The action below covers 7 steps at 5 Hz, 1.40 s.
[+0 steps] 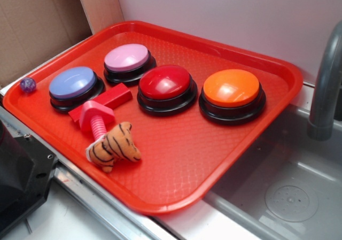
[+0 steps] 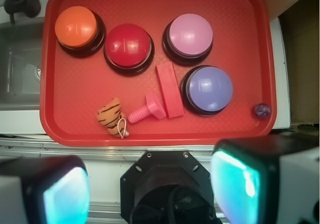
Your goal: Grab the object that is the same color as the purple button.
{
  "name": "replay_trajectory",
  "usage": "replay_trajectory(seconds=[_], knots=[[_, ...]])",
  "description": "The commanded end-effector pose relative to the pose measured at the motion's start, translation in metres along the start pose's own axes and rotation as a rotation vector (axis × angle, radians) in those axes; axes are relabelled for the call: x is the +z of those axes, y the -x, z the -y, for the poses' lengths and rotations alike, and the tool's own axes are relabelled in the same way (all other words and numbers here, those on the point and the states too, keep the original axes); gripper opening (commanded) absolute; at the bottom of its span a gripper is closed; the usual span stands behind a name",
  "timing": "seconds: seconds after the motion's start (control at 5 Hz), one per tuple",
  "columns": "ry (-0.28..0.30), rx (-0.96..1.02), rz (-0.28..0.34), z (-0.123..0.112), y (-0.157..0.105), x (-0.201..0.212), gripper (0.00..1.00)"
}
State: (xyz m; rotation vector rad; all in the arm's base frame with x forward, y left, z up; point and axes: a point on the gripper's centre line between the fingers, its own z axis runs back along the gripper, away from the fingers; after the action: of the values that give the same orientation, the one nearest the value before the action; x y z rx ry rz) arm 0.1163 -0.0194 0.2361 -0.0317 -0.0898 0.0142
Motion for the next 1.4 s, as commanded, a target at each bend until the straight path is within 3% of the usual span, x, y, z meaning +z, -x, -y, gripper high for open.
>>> replay_trajectory(seconds=[0.0, 0.4, 0.6, 0.8, 1.0, 1.2], knots=[[0.0, 0.0, 0.0, 0.0, 0.0, 0.0, 1.0], [0.008, 0.228, 0.06, -0.025, -0.004, -0.021, 1.0], [0.049, 0.408, 0.118, -0.055, -0.003, -0.04, 1.0], [0.026, 0.579, 0.095, -0.088, -0.002, -0.063, 1.0], [-0.034, 0.767, 0.118, -0.114, -0.006, -0.084, 1.0], [-0.043, 0.924, 0.148, -0.134, -0.007, -0.1, 1.0]])
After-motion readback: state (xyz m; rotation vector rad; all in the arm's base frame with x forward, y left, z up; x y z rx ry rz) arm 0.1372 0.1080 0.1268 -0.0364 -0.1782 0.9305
